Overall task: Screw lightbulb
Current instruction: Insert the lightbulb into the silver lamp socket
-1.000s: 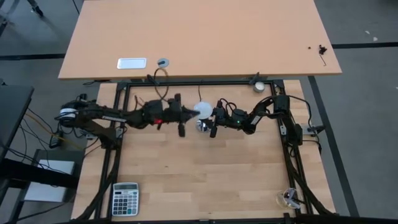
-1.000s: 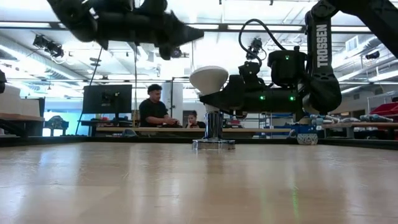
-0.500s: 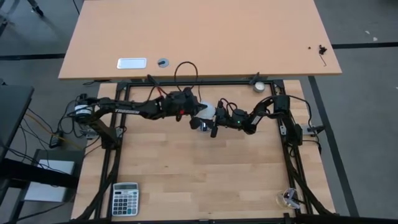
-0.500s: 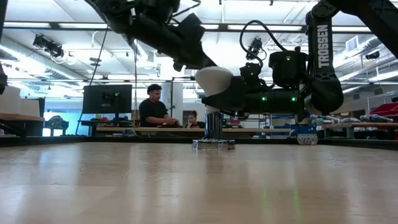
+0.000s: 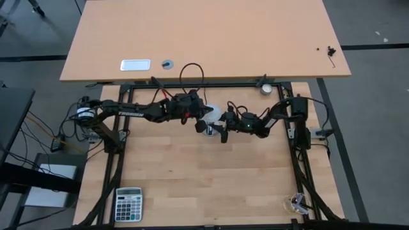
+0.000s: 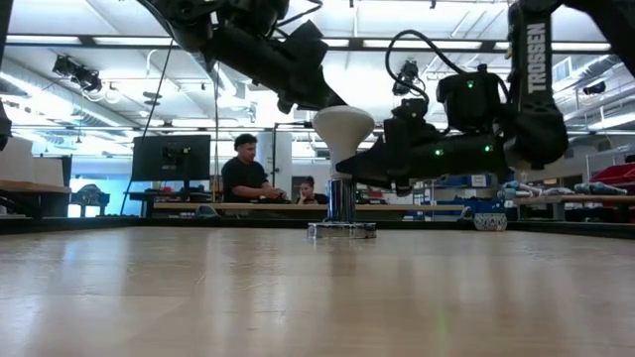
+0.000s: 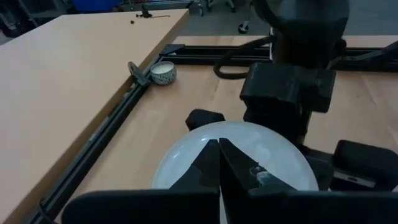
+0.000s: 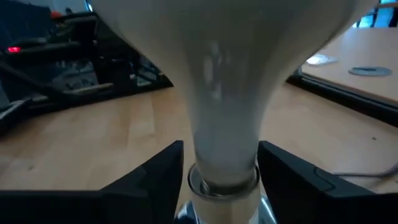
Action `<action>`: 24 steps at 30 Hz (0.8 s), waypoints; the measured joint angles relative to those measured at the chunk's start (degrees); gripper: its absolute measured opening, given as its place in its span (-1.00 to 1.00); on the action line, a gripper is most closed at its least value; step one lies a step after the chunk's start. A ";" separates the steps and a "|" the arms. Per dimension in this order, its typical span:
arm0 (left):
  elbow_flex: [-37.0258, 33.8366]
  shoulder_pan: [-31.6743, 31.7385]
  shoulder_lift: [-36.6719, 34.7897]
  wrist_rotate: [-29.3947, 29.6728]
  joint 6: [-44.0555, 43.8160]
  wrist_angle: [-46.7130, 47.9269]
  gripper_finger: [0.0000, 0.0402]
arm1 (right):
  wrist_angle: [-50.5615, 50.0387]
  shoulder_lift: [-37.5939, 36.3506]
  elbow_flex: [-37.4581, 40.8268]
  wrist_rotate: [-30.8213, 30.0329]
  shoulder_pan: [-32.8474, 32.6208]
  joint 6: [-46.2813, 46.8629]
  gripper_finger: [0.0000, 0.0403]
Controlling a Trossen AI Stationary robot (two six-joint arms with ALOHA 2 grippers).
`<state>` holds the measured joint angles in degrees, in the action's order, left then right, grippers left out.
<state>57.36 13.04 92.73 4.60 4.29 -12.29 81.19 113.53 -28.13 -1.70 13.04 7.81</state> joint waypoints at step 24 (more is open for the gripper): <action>-0.17 -0.76 0.05 0.16 0.44 0.76 -1.00 | -45.04 -34.83 0.11 -1.02 -2.57 0.19 0.04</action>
<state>57.19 12.27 92.78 4.76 4.73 -11.53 36.15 78.70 -28.02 -2.73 10.47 8.00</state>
